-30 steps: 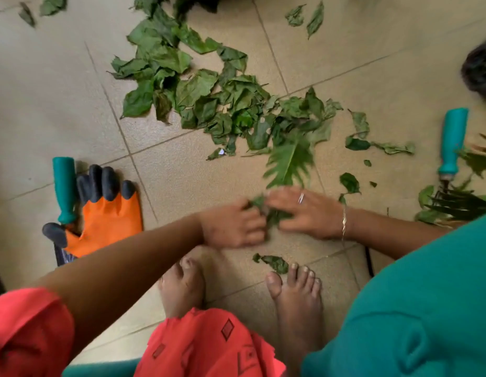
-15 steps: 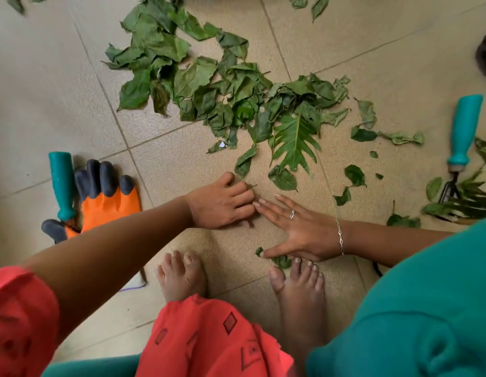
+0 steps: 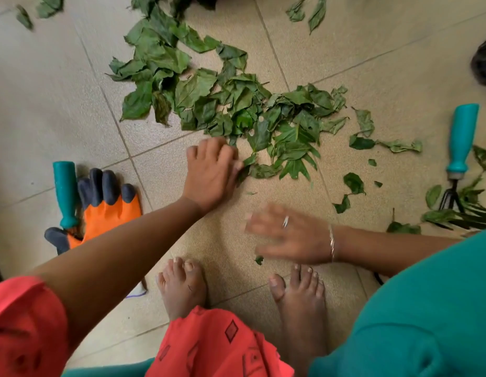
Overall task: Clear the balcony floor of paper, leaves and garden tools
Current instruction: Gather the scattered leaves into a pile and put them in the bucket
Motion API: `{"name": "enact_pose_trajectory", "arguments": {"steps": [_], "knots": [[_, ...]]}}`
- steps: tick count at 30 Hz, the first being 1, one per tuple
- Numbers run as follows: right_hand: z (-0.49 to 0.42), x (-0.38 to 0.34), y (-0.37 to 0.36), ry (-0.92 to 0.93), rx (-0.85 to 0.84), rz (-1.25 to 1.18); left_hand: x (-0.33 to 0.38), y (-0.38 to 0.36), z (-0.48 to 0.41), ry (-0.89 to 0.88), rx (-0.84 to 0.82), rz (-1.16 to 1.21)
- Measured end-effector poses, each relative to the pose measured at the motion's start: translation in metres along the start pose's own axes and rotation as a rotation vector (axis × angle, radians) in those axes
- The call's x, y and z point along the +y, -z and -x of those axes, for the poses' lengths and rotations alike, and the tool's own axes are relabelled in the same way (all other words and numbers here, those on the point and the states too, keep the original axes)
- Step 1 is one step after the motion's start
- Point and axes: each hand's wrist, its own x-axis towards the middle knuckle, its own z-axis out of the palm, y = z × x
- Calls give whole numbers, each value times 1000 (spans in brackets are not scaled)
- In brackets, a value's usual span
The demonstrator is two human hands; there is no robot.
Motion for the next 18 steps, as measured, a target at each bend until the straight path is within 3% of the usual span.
{"name": "enact_pose_trajectory", "arguments": {"steps": [3,5,9,11,14,16,18], "knots": [[-1,-19,-19,209,-261,-1,3,10,-23,327,59,54],[-4,-3,-16,114,-261,38,4,15,-31,423,69,65],[-15,52,23,-364,-73,184,-3,16,-35,460,96,91],[-22,60,27,-307,-63,211,-7,12,-34,471,98,81],[-31,46,9,27,-215,193,-4,8,-35,565,89,108],[-33,51,8,-20,-301,255,2,7,-36,552,84,150],[-26,67,19,-215,-260,346,9,2,-36,334,65,127]]}}
